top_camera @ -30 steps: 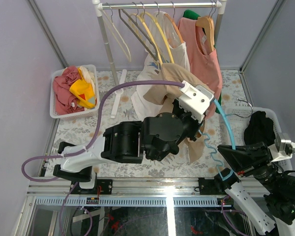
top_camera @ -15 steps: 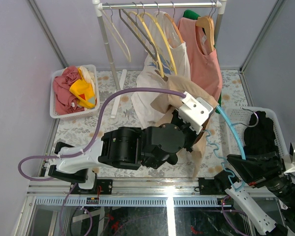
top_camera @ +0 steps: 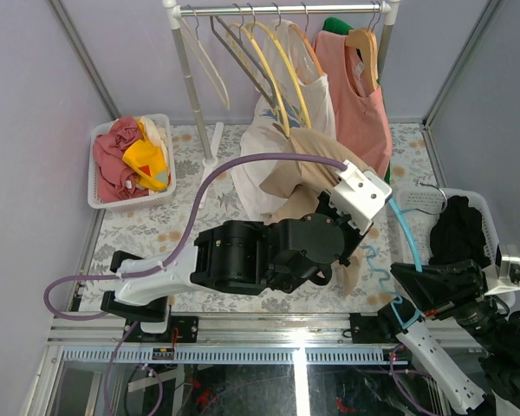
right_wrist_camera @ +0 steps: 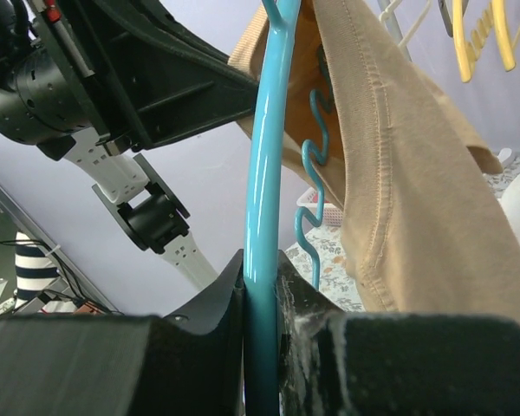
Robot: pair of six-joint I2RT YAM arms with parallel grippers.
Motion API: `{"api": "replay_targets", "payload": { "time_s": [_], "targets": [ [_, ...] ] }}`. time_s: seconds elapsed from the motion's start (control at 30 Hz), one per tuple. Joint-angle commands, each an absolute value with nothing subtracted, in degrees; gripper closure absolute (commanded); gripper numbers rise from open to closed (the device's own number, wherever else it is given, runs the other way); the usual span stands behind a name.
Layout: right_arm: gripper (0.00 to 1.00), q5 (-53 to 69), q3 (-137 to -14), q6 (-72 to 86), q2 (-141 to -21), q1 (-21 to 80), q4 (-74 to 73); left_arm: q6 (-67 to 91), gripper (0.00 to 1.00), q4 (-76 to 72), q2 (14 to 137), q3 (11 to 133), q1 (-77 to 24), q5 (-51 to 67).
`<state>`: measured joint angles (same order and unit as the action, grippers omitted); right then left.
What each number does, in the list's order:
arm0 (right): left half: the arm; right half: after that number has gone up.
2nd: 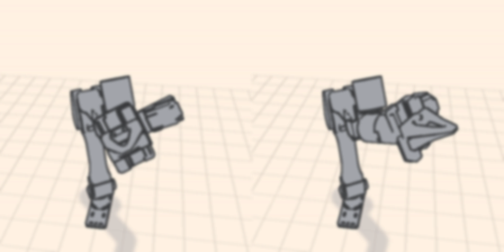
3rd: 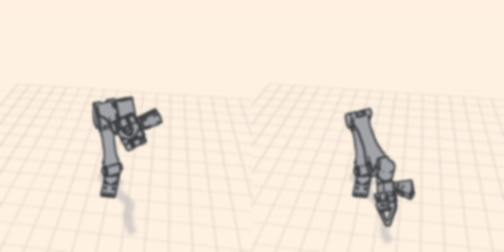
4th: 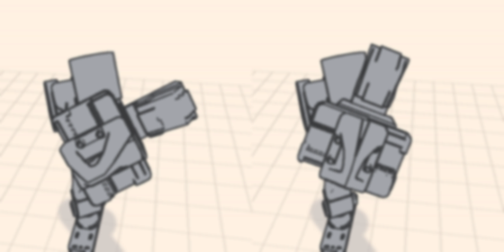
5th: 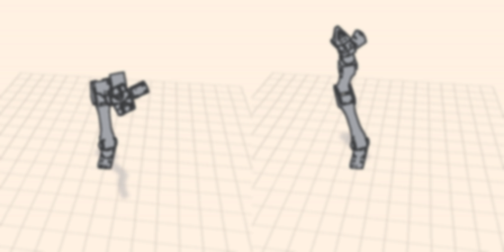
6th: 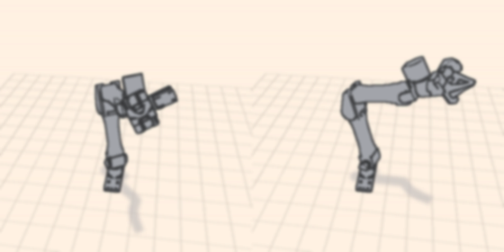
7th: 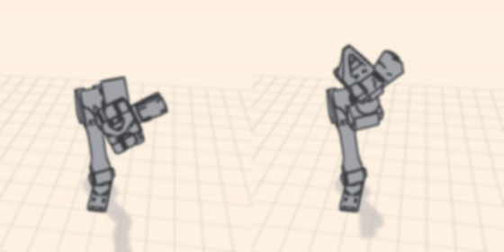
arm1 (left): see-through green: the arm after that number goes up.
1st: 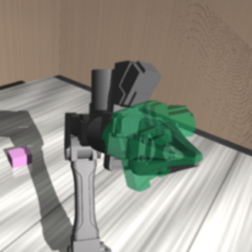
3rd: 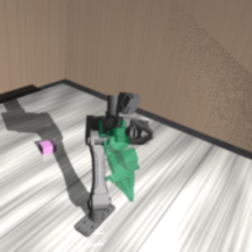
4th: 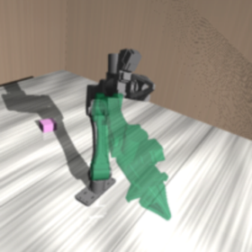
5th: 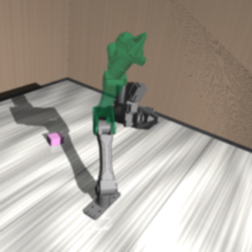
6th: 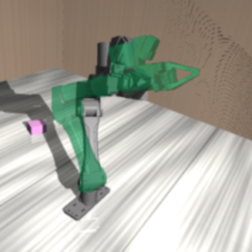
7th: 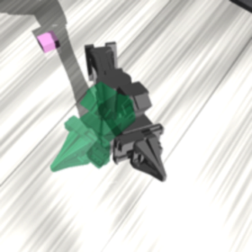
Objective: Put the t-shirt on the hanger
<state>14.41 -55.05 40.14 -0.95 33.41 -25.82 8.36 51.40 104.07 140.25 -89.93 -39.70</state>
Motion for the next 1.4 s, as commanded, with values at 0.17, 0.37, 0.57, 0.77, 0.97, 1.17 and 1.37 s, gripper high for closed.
{"api": "replay_targets", "payload": {
  "time_s": [0.17,0.37,0.57,0.77,0.97,1.17,1.37],
  "targets": [
    [1.0,5.6,-50.5,40.9,-4.1,33.0,-15.9,11.4,0.99,47.3,107.4,141.3,-93.4,-17.5],
    [1.0,5.6,-50.2,40.4,-4.7,33.0,-15.1,13.5,1.0,49.5,106.9,140.6,-95.5,-14.9],
    [1.0,4.6,-53.4,37.5,-6.0,33.0,-17.5,16.5,1.0,51.0,104.2,135.1,-97.1,-14.3],
    [1.0,6.6,-53.2,36.7,-5.2,33.0,-16.5,16.7,0.86,51.6,102.0,131.4,-98.4,-18.9],
    [1.0,10.9,-52.0,37.0,-3.0,33.0,-15.6,13.1,0.55,51.7,95.9,129.5,-98.4,-31.0],
    [1.0,14.5,-50.2,38.1,-1.4,33.0,-14.2,6.7,0.49,55.1,94.9,137.6,-98.4,-32.3],
    [1.0,20.2,-50.5,38.7,-1.8,33.0,-13.6,0.8,0.38,54.4,88.5,132.7,-98.4,-36.1]
  ]
}}
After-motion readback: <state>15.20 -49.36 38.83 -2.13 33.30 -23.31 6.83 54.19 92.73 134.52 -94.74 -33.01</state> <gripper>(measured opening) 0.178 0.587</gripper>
